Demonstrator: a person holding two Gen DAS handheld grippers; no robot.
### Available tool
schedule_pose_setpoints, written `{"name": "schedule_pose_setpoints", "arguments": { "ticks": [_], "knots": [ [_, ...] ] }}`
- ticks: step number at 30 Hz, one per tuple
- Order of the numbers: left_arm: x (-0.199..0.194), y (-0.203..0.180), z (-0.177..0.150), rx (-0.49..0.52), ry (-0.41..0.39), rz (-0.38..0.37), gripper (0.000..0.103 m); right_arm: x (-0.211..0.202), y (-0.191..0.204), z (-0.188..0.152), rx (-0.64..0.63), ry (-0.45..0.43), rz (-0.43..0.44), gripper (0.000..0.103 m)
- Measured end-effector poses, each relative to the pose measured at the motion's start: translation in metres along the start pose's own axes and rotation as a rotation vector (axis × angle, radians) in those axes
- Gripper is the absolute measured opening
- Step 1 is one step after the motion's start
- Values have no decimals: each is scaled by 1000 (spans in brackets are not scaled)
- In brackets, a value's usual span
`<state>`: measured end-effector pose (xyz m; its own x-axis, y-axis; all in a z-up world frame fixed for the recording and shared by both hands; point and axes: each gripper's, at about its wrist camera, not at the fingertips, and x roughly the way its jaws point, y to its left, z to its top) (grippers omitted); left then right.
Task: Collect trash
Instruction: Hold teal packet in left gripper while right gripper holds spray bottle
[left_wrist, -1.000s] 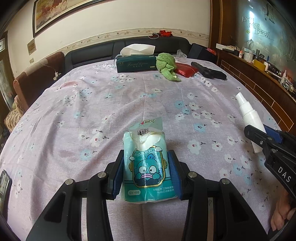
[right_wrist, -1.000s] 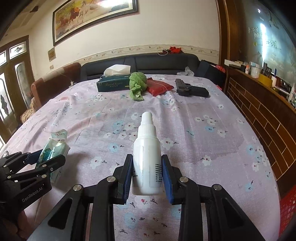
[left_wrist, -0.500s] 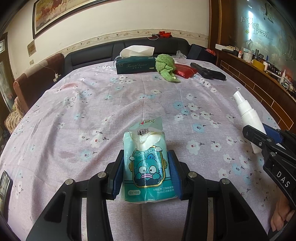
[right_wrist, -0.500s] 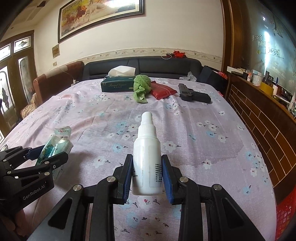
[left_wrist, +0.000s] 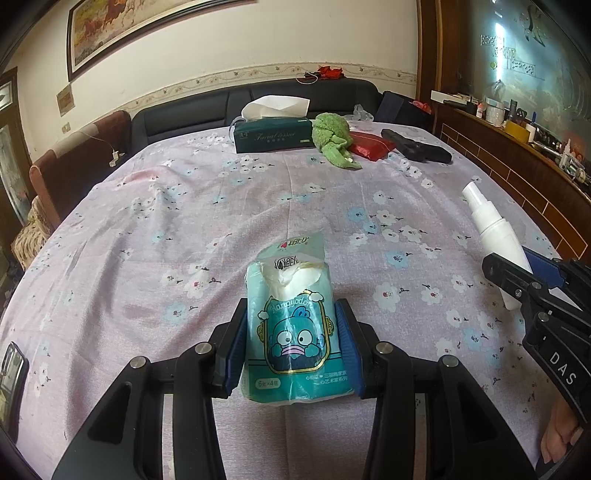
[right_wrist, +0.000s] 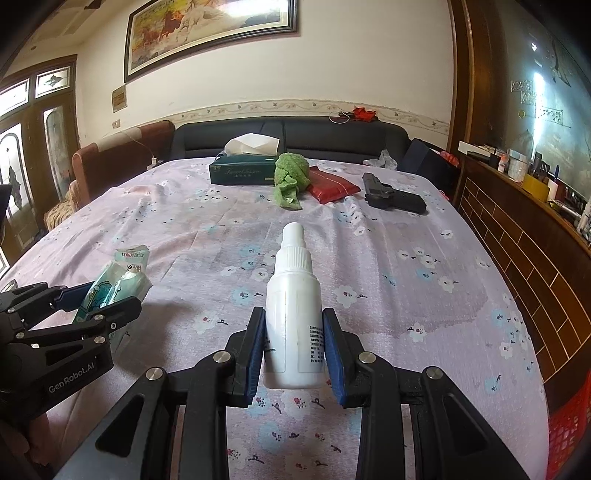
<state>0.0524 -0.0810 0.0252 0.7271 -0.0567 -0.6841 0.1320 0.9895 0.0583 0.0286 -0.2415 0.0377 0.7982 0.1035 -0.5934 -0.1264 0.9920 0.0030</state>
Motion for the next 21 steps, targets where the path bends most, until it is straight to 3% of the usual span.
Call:
{"name": "schedule_pose_setpoints", "arguments": {
  "ticks": [21],
  "knots": [
    [-1, -1, -1, 0, -1, 6, 43, -2, 8, 0, -35, -10, 15, 32]
  ]
}}
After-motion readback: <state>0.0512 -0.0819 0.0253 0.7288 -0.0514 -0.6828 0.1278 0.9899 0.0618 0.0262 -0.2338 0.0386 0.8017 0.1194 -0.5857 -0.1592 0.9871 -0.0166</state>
